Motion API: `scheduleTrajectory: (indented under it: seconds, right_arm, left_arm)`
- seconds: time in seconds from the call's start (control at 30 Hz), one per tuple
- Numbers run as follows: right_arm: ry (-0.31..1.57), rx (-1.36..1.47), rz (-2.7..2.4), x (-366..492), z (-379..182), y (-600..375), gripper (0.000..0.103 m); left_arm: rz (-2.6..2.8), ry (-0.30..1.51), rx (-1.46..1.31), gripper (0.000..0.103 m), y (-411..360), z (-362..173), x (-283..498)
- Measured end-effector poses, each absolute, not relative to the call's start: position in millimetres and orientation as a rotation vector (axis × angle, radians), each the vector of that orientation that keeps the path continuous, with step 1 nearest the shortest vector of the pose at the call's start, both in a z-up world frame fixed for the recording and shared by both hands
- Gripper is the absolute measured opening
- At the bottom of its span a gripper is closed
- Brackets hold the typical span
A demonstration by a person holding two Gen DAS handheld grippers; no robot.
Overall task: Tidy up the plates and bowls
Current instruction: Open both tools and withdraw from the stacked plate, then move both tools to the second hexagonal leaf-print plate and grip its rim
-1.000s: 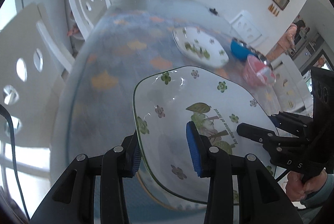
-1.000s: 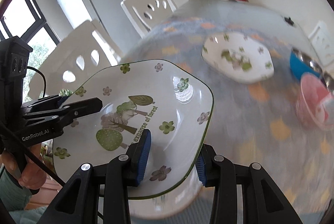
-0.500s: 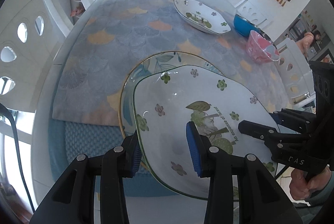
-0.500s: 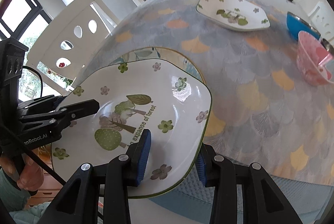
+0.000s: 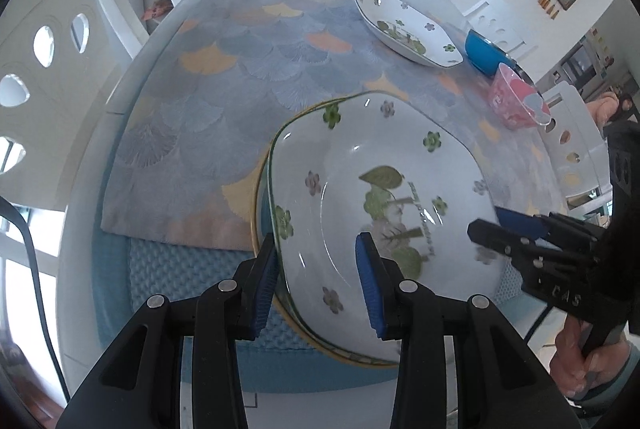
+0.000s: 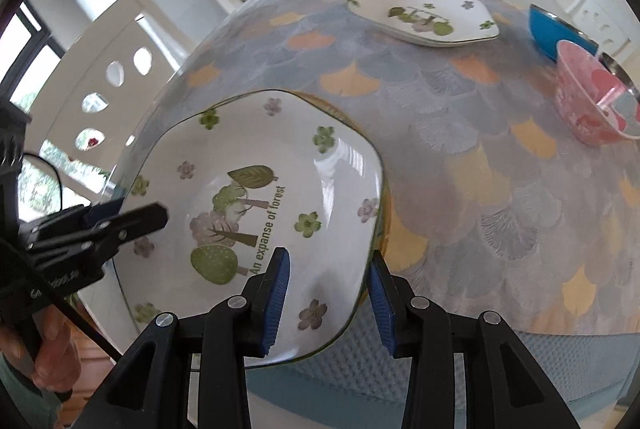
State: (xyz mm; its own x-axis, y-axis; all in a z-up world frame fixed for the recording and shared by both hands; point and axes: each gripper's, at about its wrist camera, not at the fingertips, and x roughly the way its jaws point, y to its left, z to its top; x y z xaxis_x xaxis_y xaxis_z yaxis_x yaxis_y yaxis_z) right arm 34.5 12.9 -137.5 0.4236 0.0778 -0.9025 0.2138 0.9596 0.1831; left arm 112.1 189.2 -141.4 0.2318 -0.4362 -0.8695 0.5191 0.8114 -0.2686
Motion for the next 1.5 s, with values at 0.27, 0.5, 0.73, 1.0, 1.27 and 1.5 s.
scheduleTrajectory:
  seconds: [0.27, 0.5, 0.73, 1.0, 1.27, 1.5]
  right_arm:
    - [1.137, 0.312, -0.096, 35, -135, 11, 0.039]
    - [1.023, 0.368, -0.131, 23, -90, -10, 0.039]
    - [0.898, 0.414, -0.206, 16, -44, -39, 0.058]
    - [0.892, 0.553, -0.227, 33, -57, -87, 0.058]
    - [0.916, 0.759, -0.256, 86, -90, -146, 0.058]
    - [0.954, 0.725, -0.329, 150, -123, -177, 0.058]
  left_arm:
    - [-0.669, 1.089, 0.126, 0.034, 192, -115, 122]
    - [-0.694, 0.966, 0.147, 0.036, 188, -69, 144]
    - [-0.791, 0.882, 0.139, 0.043, 146, -31, 177]
    - [-0.834, 0.922, 0.143, 0.065, 88, -22, 210]
    - [-0.857, 0.98, 0.109, 0.068, 42, -33, 260]
    - [-0.85, 1.138, 0.114, 0.066, -4, -96, 314]
